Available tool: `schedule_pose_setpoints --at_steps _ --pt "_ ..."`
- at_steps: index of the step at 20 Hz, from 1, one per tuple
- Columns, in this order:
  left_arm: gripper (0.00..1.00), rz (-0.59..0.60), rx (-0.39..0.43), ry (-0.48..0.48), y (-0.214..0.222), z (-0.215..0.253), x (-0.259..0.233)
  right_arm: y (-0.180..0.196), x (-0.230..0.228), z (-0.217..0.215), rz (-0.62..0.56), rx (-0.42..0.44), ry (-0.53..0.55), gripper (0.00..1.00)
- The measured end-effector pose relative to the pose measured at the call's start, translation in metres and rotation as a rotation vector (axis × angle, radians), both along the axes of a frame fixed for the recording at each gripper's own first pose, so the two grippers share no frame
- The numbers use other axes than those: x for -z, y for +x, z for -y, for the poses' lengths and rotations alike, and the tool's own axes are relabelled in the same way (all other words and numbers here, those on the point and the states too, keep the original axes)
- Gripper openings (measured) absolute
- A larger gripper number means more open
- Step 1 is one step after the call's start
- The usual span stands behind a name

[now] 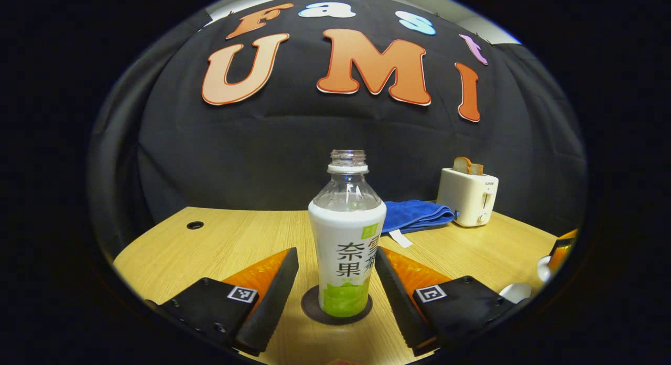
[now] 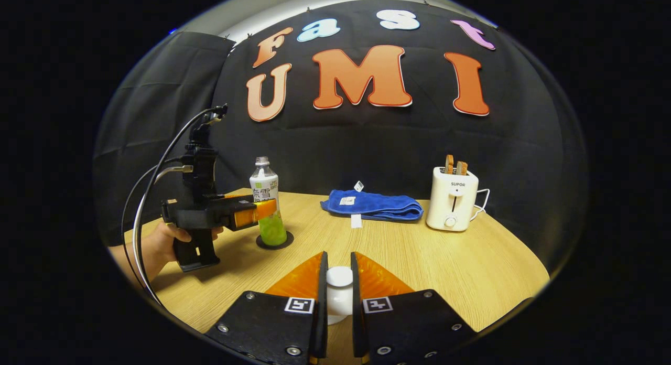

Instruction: Open the teacup lid with one hand, grasp the water bottle and pour water into the teacup with the other hand; after pouring, place the water bottle on the coaster and then close the teacup lid.

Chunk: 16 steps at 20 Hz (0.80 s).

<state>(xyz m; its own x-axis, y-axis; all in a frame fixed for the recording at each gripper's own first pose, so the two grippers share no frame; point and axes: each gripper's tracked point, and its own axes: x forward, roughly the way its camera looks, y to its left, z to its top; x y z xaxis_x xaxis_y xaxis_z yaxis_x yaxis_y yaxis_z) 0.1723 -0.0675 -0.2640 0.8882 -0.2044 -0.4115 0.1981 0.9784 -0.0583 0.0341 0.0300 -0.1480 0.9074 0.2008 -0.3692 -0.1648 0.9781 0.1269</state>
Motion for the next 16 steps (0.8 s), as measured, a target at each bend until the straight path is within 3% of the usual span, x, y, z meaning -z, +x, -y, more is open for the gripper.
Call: schedule_pose_setpoints --at_steps 3,16 --pt "0.96 0.034 0.008 0.037 -0.011 0.002 -0.007 0.001 0.002 -0.009 0.001 -0.017 0.002 0.19" --pt "0.98 0.186 -0.028 -0.015 -0.058 -0.015 -0.097 0.004 0.031 -0.029 -0.027 -0.051 -0.006 0.20"
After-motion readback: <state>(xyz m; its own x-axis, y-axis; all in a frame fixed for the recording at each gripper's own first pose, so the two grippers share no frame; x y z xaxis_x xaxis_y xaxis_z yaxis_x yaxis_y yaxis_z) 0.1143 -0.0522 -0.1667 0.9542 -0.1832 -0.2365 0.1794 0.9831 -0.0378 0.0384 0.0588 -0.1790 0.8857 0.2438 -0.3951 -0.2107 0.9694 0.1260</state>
